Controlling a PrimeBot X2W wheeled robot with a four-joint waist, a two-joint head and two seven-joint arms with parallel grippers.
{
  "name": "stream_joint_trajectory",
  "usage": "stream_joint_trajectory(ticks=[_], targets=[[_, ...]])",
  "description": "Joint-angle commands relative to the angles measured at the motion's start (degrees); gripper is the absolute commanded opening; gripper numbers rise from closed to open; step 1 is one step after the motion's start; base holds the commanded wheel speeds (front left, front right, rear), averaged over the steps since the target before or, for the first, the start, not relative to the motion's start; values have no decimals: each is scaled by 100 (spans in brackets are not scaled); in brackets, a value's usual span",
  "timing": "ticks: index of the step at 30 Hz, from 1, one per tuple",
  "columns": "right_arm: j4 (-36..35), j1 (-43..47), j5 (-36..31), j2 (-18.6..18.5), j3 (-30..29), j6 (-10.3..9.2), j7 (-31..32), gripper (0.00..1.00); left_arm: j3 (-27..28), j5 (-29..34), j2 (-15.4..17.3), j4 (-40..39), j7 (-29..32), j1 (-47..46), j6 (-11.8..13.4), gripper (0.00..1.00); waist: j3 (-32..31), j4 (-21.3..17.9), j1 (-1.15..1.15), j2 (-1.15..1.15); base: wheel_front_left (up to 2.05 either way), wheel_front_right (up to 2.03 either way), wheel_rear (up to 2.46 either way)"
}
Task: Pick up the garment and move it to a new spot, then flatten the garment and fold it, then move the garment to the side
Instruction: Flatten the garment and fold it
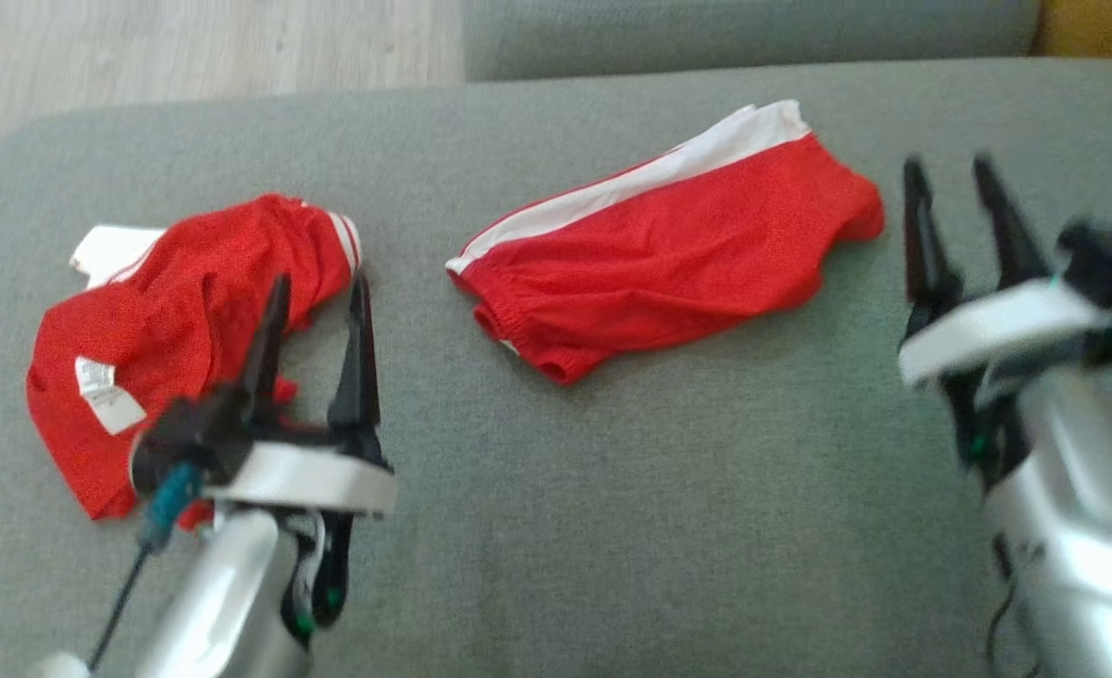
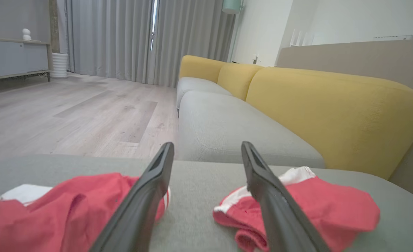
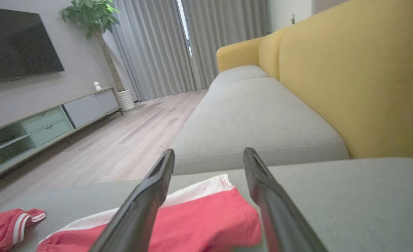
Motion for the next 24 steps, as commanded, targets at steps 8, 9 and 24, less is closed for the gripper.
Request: stream_joint_trajectory(ticks=[8, 9, 24], targets=[[-752, 1416, -700, 907, -536, -6, -86, 100, 646, 508, -251, -219, -29, 736, -252, 100, -306, -212, 1, -1, 0, 0, 0], [-805, 1526, -749, 944, -557, -6, -80, 100, 720, 555, -301, -243, -29, 815, -279, 100, -307, -226, 1, -1, 0, 0, 0], [-1166, 1441, -822, 1017, -982, -6, 286, 100, 1110, 1163, -754, -263, -29, 911, -789, 100, 32, 49, 1, -1, 0, 0, 0]])
